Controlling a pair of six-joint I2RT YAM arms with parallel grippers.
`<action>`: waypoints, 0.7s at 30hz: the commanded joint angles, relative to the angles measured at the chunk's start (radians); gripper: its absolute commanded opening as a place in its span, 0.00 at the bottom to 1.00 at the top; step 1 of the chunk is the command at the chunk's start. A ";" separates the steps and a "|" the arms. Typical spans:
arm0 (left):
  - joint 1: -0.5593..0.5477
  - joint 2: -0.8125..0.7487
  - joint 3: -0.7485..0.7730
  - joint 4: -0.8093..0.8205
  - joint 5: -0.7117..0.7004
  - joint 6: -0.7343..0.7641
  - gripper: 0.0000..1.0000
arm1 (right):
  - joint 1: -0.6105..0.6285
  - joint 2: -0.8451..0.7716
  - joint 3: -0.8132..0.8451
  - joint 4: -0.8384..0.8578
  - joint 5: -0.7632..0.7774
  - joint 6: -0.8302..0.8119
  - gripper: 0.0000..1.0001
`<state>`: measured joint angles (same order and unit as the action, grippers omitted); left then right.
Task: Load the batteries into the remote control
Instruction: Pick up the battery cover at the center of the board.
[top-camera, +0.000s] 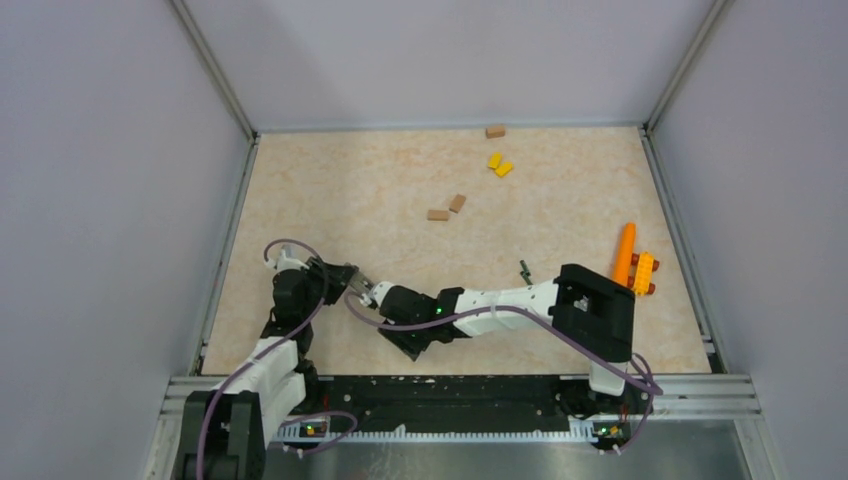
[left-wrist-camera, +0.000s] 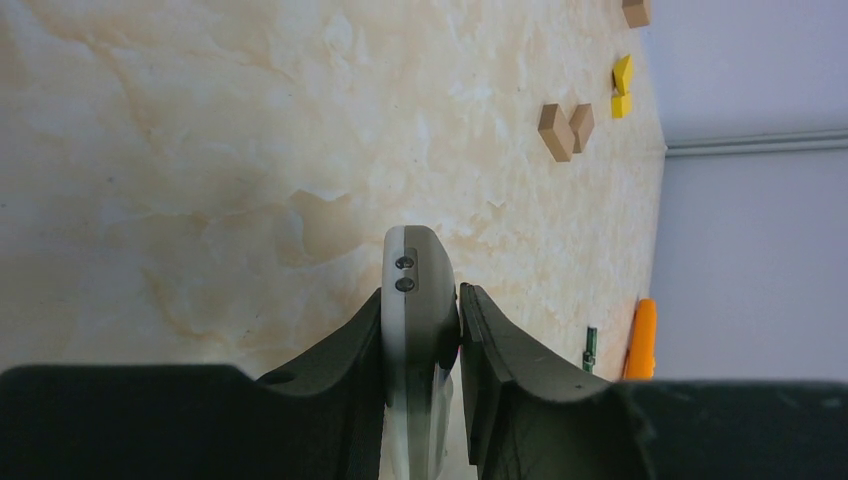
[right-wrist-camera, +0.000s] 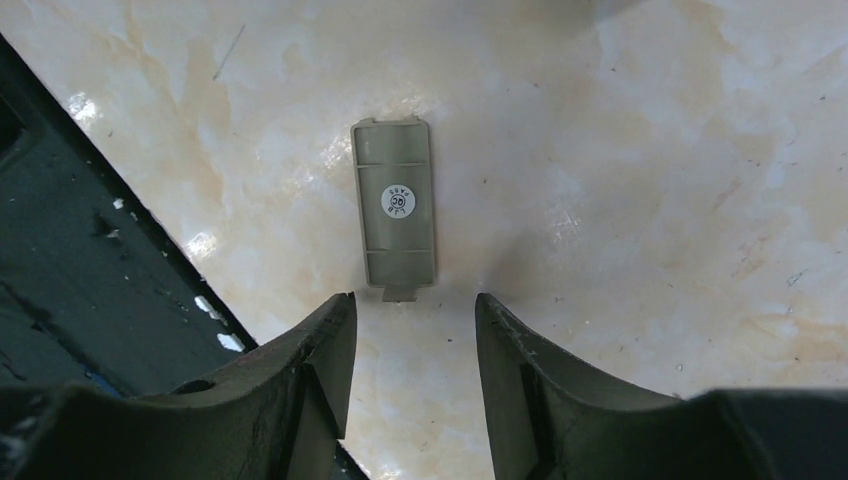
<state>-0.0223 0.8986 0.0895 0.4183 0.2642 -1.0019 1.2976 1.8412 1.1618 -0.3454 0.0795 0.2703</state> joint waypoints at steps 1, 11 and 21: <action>0.005 -0.046 -0.028 0.040 -0.085 -0.029 0.34 | 0.017 0.026 0.060 0.027 0.031 -0.028 0.48; 0.004 -0.131 -0.026 -0.042 -0.128 -0.006 0.35 | 0.021 0.055 0.082 0.015 0.055 -0.042 0.35; 0.005 -0.155 -0.025 -0.059 -0.121 0.000 0.35 | 0.025 0.017 0.076 -0.032 0.138 0.019 0.12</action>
<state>-0.0212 0.7551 0.0666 0.3347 0.1402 -1.0183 1.3090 1.8881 1.2068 -0.3473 0.1387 0.2516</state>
